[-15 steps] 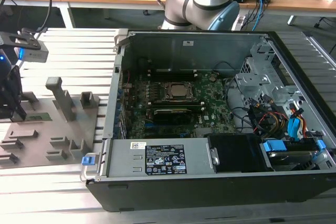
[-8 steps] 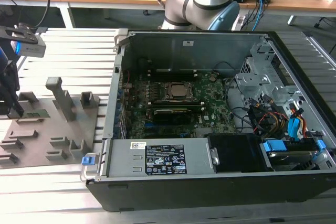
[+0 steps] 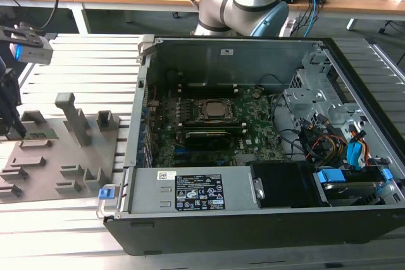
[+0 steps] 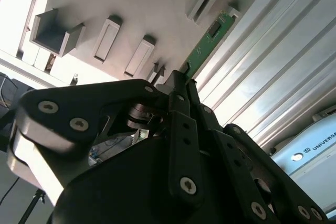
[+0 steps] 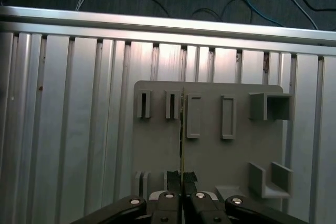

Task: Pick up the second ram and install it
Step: 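Pick up the second ram and move it above second insertion slot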

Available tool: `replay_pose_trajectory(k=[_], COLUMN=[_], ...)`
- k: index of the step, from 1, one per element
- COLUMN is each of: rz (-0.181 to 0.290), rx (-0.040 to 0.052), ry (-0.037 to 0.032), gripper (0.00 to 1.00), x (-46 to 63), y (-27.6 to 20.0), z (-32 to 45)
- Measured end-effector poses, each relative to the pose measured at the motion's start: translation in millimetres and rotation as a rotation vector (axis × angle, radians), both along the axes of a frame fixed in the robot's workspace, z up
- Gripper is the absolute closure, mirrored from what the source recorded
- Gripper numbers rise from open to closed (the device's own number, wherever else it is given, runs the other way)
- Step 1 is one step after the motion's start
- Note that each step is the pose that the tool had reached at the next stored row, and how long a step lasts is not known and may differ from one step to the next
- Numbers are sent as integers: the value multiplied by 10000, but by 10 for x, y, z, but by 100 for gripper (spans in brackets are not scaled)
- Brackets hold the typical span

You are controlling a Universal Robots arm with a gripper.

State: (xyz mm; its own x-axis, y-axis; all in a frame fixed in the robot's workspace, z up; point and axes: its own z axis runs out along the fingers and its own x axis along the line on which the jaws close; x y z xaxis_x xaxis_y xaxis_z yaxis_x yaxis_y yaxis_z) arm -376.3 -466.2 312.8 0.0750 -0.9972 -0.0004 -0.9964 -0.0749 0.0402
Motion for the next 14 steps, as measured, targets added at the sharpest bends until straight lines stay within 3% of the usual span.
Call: replay_pose_trajectory(k=[14], rz=[0], rx=[-1], ry=[1], gripper=[86], x=[0], y=[1], z=[207])
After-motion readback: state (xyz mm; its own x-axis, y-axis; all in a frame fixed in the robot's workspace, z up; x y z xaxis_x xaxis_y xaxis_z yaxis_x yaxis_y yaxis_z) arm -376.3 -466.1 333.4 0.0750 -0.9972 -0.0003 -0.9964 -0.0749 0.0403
